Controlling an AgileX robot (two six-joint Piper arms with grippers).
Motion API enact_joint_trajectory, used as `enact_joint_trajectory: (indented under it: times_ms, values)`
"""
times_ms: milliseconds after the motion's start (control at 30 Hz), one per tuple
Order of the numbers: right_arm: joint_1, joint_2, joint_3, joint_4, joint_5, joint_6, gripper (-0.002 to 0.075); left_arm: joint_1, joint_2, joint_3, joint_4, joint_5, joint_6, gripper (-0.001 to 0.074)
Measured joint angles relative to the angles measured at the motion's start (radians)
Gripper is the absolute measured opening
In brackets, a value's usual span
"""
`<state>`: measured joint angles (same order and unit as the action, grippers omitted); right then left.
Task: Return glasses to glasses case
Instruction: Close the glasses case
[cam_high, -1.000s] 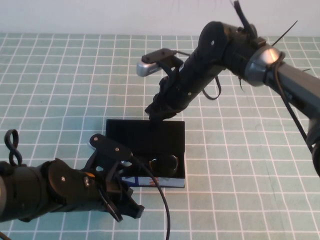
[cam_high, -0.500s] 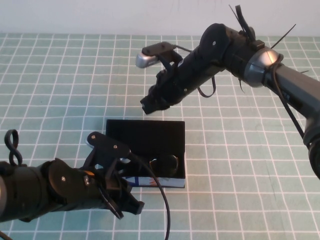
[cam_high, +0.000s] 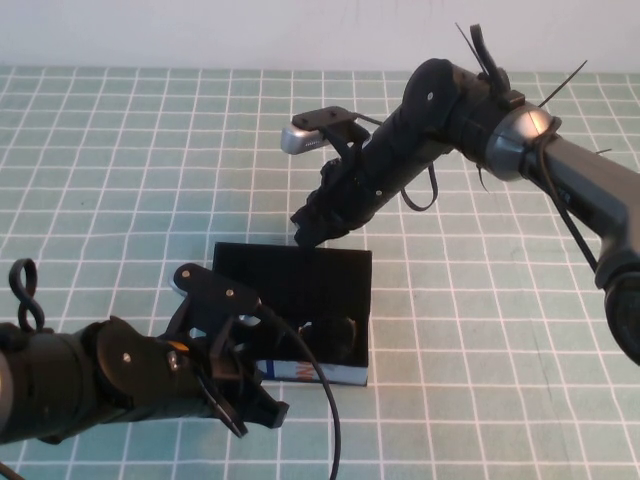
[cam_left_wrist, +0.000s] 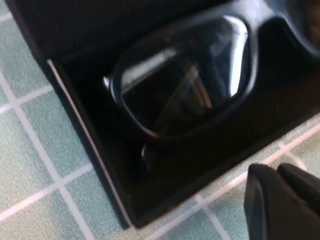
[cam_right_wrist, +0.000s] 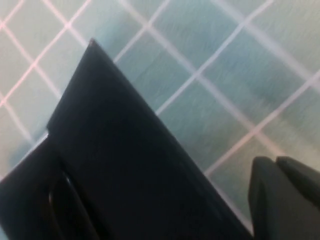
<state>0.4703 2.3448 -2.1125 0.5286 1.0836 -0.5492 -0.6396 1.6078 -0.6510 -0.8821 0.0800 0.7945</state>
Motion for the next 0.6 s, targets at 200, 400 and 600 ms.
enact_joint_trajectory:
  times_ms: [200, 400, 600]
  values:
    - [-0.003, 0.0, -0.002, 0.071, 0.081, -0.012, -0.0011, -0.002, 0.0, 0.0, 0.0, 0.0, 0.0, 0.0002]
    - [-0.003, 0.0, -0.002, 0.161, 0.13, -0.053, -0.0012, -0.002, 0.0, 0.0, 0.0, 0.0, 0.0, 0.0002]
    - [0.004, -0.01, -0.002, 0.235, 0.131, -0.056, -0.0012, -0.002, 0.0, 0.0, 0.0, -0.004, 0.0, 0.0002]
